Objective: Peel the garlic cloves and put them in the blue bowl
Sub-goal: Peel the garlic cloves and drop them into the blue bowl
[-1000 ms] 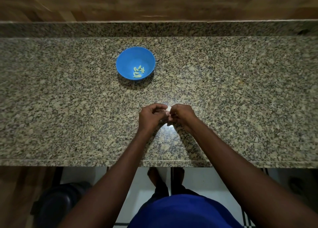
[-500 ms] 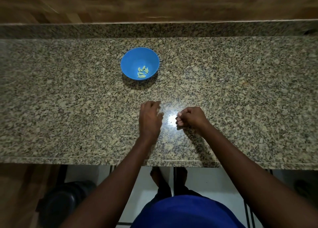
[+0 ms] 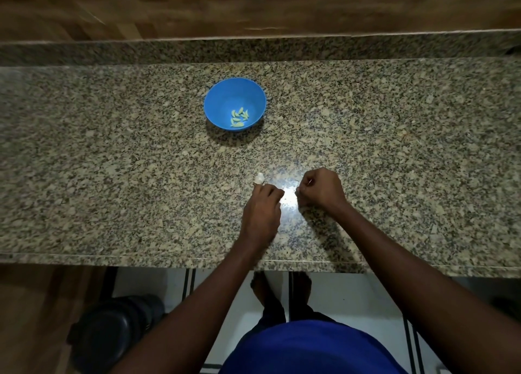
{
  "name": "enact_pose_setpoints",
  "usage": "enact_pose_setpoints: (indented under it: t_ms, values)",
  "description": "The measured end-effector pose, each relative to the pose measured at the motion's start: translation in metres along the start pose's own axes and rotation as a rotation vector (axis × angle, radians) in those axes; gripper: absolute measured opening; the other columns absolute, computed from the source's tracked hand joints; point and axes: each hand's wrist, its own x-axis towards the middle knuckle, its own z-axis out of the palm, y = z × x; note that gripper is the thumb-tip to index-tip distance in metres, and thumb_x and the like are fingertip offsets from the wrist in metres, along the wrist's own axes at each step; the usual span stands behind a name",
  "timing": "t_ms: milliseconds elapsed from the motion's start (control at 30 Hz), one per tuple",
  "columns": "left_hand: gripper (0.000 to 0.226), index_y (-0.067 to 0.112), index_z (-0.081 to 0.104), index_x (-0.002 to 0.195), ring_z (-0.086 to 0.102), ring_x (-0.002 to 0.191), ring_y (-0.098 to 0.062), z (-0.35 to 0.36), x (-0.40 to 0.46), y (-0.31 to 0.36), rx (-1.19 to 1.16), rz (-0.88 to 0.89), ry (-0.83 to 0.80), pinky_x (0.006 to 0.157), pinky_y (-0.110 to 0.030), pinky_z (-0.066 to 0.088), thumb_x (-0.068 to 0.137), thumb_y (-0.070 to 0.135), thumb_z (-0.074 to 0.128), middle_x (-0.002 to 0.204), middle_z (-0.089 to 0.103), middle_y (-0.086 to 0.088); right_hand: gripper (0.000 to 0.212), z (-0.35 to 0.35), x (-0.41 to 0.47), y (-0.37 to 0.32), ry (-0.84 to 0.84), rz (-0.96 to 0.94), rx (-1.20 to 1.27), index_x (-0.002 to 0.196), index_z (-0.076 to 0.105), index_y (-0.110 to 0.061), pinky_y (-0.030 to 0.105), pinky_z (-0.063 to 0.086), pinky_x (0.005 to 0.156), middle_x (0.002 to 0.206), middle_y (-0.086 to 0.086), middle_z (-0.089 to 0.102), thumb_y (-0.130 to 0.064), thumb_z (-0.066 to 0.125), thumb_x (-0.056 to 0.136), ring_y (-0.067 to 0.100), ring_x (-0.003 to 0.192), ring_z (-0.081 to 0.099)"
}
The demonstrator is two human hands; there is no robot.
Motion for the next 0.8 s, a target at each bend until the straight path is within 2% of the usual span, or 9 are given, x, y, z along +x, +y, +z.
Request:
enact_pose_setpoints:
  t_ms: [67, 133, 267, 300, 367, 467, 533, 633, 800]
  values:
    - [0.023, 0.006, 0.067, 0.107, 0.051, 0.101, -0.029, 0.002, 0.0, -0.003, -0.011, 0.006, -0.001, 0.088, -0.041, 0.051, 0.085, -0.002, 0.066, 0.103, 0.062, -0.008, 0.01, 0.001, 0.0, 0.003, 0.005, -0.001, 0.007, 0.07, 0.077, -0.014, 0.025, 0.049, 0.062, 0.07, 0.001, 0.074, -0.011, 0.072, 0.077, 0.014, 0.068, 0.067]
    - [0.025, 0.007, 0.067, 0.108, 0.051, 0.102, -0.028, 0.003, 0.0, -0.005, -0.012, -0.004, -0.012, 0.082, -0.042, 0.052, 0.085, -0.003, 0.066, 0.104, 0.061, -0.007, 0.013, 0.003, 0.001, 0.005, 0.007, 0.038, 0.041, 0.07, 0.076, -0.018, 0.025, 0.052, 0.063, 0.067, -0.002, 0.072, -0.01, 0.069, 0.076, 0.012, 0.066, 0.067]
    - [0.026, 0.008, 0.067, 0.111, 0.051, 0.102, -0.028, 0.002, 0.001, -0.004, -0.011, -0.012, -0.021, 0.072, -0.04, 0.051, 0.086, 0.0, 0.066, 0.107, 0.062, -0.008, 0.01, 0.007, -0.007, 0.008, 0.044, 0.012, 0.087, 0.07, 0.075, -0.021, 0.018, 0.044, 0.055, 0.06, -0.007, 0.067, -0.012, 0.077, 0.075, 0.003, 0.057, 0.063]
    - [0.027, 0.008, 0.067, 0.113, 0.051, 0.102, -0.027, 0.002, 0.002, -0.004, -0.011, -0.015, -0.025, 0.071, -0.04, 0.051, 0.087, 0.001, 0.065, 0.108, 0.061, -0.007, 0.011, 0.007, -0.011, 0.009, 0.047, 0.003, 0.116, 0.069, 0.075, -0.019, 0.017, 0.048, 0.055, 0.058, -0.006, 0.068, -0.012, 0.078, 0.077, 0.004, 0.054, 0.064]
    - [0.027, 0.008, 0.066, 0.114, 0.049, 0.101, -0.026, 0.002, 0.003, -0.004, -0.012, -0.019, -0.033, 0.072, -0.041, 0.051, 0.087, 0.003, 0.065, 0.109, 0.06, -0.008, 0.015, 0.008, -0.017, 0.011, 0.039, 0.03, 0.233, 0.069, 0.073, -0.012, 0.028, 0.06, 0.057, 0.057, 0.0, 0.07, -0.005, 0.076, 0.082, 0.013, 0.051, 0.07]
    - [0.027, 0.007, 0.066, 0.114, 0.051, 0.101, -0.028, 0.002, 0.001, -0.003, -0.007, -0.017, -0.038, 0.077, -0.041, 0.052, 0.088, 0.002, 0.065, 0.108, 0.06, -0.009, 0.023, 0.009, -0.016, 0.009, 0.058, 0.079, 0.337, 0.069, 0.071, -0.005, 0.042, 0.063, 0.055, 0.061, 0.007, 0.071, 0.007, 0.062, 0.086, 0.021, 0.053, 0.072]
    - [0.029, 0.007, 0.064, 0.116, 0.051, 0.102, -0.028, 0.002, -0.001, -0.002, 0.001, 0.004, -0.042, 0.084, -0.041, 0.05, 0.087, 0.003, 0.066, 0.111, 0.059, -0.009, 0.024, 0.01, -0.015, 0.005, 0.066, 0.07, 0.279, 0.068, 0.071, -0.007, 0.036, 0.062, 0.057, 0.061, 0.004, 0.071, 0.006, 0.061, 0.085, 0.017, 0.054, 0.071]
    - [0.036, 0.008, 0.06, 0.125, 0.049, 0.118, -0.029, 0.004, -0.008, -0.003, 0.008, -0.008, -0.079, 0.093, -0.045, 0.046, 0.09, 0.014, 0.066, 0.129, 0.056, -0.009, 0.018, 0.01, -0.014, 0.002, 0.093, -0.016, 0.13, 0.067, 0.072, -0.014, 0.025, 0.054, 0.058, 0.064, -0.004, 0.071, 0.001, 0.066, 0.077, 0.011, 0.061, 0.068]
    - [0.047, 0.007, 0.055, 0.137, 0.045, 0.132, -0.03, 0.004, -0.015, -0.009, 0.01, -0.019, -0.094, 0.108, -0.047, 0.038, 0.093, 0.023, 0.063, 0.143, 0.052, -0.011, 0.015, 0.015, -0.014, 0.002, 0.071, -0.118, -0.013, 0.063, 0.063, -0.012, 0.031, 0.049, 0.054, 0.06, 0.001, 0.064, -0.003, 0.066, 0.074, 0.016, 0.058, 0.06]
